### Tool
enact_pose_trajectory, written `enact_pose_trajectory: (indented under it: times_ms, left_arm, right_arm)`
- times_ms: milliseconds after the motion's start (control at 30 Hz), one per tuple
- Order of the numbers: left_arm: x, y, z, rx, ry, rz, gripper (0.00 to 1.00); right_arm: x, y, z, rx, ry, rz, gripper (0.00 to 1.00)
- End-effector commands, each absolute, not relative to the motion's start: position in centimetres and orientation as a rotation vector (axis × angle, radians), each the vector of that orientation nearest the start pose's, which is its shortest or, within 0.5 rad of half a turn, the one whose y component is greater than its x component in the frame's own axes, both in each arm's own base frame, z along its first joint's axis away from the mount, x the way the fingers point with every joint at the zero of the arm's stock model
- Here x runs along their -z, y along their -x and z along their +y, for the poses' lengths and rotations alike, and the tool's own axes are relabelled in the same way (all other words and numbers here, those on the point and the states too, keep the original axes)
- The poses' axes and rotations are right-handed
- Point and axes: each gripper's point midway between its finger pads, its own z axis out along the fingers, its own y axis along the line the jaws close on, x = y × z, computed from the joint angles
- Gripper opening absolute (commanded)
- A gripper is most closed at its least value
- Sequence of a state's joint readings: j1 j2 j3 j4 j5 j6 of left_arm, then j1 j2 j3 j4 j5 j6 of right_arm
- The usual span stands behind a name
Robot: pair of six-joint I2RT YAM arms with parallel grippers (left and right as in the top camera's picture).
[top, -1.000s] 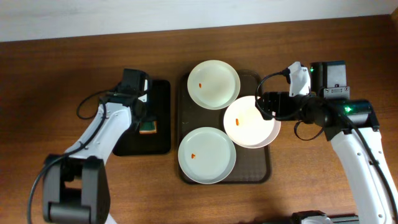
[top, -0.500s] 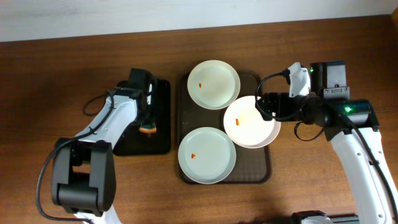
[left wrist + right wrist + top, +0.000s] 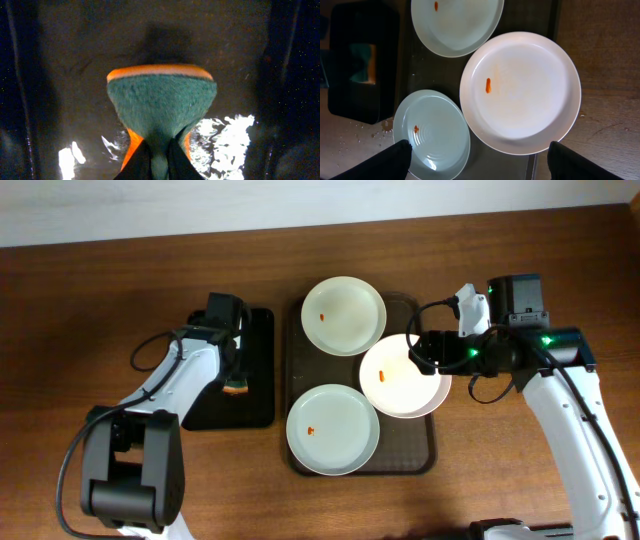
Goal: Clean dirty plates on tray and stack at the side
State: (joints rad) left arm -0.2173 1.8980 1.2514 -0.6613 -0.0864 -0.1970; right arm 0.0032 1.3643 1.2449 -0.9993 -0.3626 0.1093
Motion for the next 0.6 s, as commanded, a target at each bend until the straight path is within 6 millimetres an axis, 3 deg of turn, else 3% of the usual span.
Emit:
enact_pose_trajectory:
  times_ms: [0,33,67,100,167,233,300,367,400,433,467,500,567]
  left_arm:
    - [-2.4,-39.7,-6.9,-0.079,-0.014,2.853,0.42]
    - [-2.6,-40.0,-6.4,-0.127,-0.006,2.836,0.54]
    - [-2.7,-40.3,-5.8,-0.171,0.002,2.818,0.57]
    - [-2.3,-41.1,-6.3,-0.135,0.003,2.795,0.34]
    - [-0.7,-40.8,-6.9,-0.119,-0.016,2.83,0.22]
    - [1.3,-39.8,-7.7,-0.099,-0.046,2.896,0.0]
    - [0.8,-39.8,-7.7,-0.1,-0.048,2.897,0.0]
    - [-1.7,-40.6,-7.8,-0.088,-0.039,2.862,0.0]
    - [-3.3,-41.1,-7.7,-0.079,-0.034,2.833,0.17]
    - [-4.6,-41.3,-7.7,-0.074,-0.031,2.816,0.58]
    - [-5.3,-41.2,-7.6,-0.072,-0.03,2.812,0.68]
    - [-5.4,-40.8,-7.6,-0.076,-0.031,2.826,0.69]
    - [-4.7,-39.3,-7.7,-0.056,-0.042,2.89,0.6]
  right_arm:
    - [-19.8,-32.3,6.0,-0.509,-0.035,2.647,0.88]
    - [-19.8,-32.3,6.0,-0.509,-0.035,2.647,0.88]
    - [-19.8,-32.3,6.0,-0.509,-0.035,2.647,0.88]
    - [-19.8,-32.3,6.0,-0.509,-0.035,2.647,0.88]
    - [-19.8,-32.3,6.0,-0.509,-0.035,2.648,0.88]
    - [-19.8,-32.2,6.0,-0.509,-0.036,2.651,0.88]
    - [-19.8,-32.2,6.0,-0.509,-0.036,2.65,0.88]
    - [-19.8,-32.3,6.0,-0.508,-0.035,2.647,0.88]
    - [-19.8,-32.3,6.0,-0.508,-0.035,2.647,0.88]
    - [-19.8,-32.3,6.0,-0.509,-0.035,2.648,0.88]
    - [-19.8,-32.3,6.0,-0.509,-0.035,2.648,0.88]
    - [-19.8,-32.3,6.0,-0.509,-0.035,2.648,0.88]
    - [-19.8,-32.3,6.0,-0.509,-0.035,2.648,0.88]
